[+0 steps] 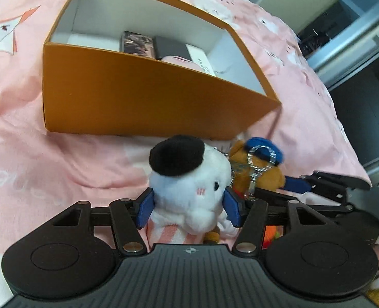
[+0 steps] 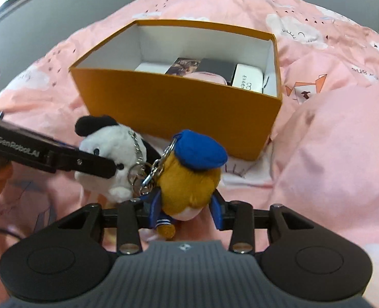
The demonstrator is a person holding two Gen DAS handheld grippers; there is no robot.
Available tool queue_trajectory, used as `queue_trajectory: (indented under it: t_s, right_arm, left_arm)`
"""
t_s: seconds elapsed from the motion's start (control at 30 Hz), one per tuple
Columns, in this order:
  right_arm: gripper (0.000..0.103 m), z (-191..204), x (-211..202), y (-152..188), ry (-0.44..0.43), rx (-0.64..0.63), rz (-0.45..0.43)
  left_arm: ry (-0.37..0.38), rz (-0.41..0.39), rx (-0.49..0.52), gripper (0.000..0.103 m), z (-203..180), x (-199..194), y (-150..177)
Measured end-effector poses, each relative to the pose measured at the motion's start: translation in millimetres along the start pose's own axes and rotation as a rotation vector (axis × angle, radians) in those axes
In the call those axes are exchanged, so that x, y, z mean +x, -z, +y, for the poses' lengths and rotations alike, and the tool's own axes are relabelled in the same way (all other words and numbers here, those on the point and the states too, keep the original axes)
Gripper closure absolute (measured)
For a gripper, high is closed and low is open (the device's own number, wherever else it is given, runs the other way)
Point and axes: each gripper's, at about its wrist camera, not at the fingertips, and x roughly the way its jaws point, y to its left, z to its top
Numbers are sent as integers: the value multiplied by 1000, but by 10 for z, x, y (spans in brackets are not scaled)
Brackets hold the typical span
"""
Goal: Organize objects
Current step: 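Lift the panda plush and bear keychain over the orange box with both tools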
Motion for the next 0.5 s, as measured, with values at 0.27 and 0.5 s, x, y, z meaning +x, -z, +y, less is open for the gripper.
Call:
queue_trajectory:
  t_s: [0.27, 0.5]
  right_arm:
    - [61, -256, 351, 19, -67, 189, -22]
    - [52, -476, 506, 98, -176, 389, -12]
  left_arm:
    - [-40, 14, 8, 36, 133, 261, -13]
    - [-16, 36, -49, 33, 261, 337, -41]
